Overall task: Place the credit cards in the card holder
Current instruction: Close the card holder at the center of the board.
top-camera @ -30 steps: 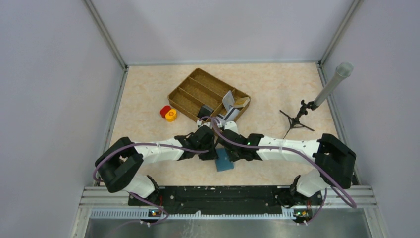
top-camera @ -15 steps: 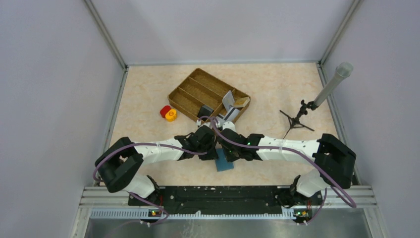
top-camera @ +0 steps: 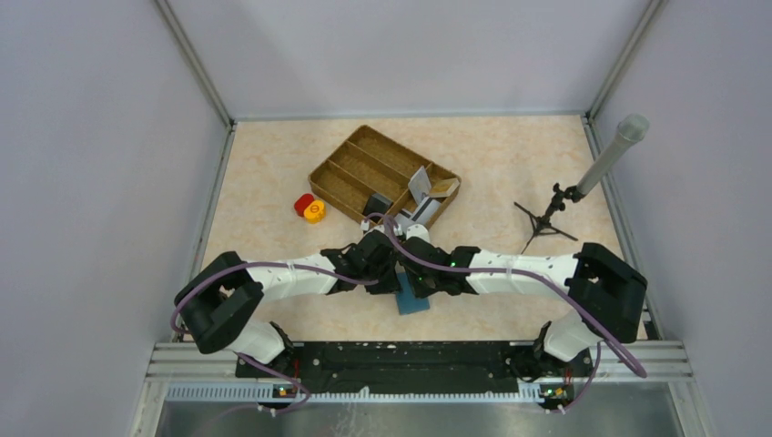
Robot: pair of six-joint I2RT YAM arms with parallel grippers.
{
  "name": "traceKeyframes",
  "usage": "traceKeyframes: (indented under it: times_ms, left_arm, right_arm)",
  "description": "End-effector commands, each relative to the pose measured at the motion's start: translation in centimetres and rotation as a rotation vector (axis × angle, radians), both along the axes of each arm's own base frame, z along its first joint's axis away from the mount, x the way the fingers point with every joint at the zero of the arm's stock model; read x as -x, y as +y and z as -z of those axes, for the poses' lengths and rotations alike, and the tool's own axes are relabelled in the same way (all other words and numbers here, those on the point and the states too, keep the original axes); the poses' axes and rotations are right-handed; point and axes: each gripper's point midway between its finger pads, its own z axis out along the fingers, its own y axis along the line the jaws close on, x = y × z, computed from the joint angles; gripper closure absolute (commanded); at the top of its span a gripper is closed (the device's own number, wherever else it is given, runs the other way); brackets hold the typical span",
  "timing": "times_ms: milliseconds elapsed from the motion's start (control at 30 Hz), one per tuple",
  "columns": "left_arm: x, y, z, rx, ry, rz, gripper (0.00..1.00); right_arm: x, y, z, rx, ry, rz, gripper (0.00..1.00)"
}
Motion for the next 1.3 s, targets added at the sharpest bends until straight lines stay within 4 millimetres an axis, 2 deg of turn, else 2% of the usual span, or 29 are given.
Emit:
traceKeyframes:
  times_ms: [0,733,1267]
  left_arm:
    - [1.3,1.1,2.2,-0.069,0.033,0.038,0.85]
    - [1.4,1.1,2.3,-0.07,0.037,0.036,0.85]
    - [1.4,1.2,2.3,-0.071,0.039,0.035,0.85]
  right_arm:
    - [0.1,1.8,-0.3,-0.05,-0.012,-0.046,1.0]
    - [0.7,0.9,1.6,-0.004,0.026,-0.026,1.0]
    - [-0.1,-0.8,3.2,0.003,0.079,0.021,1.0]
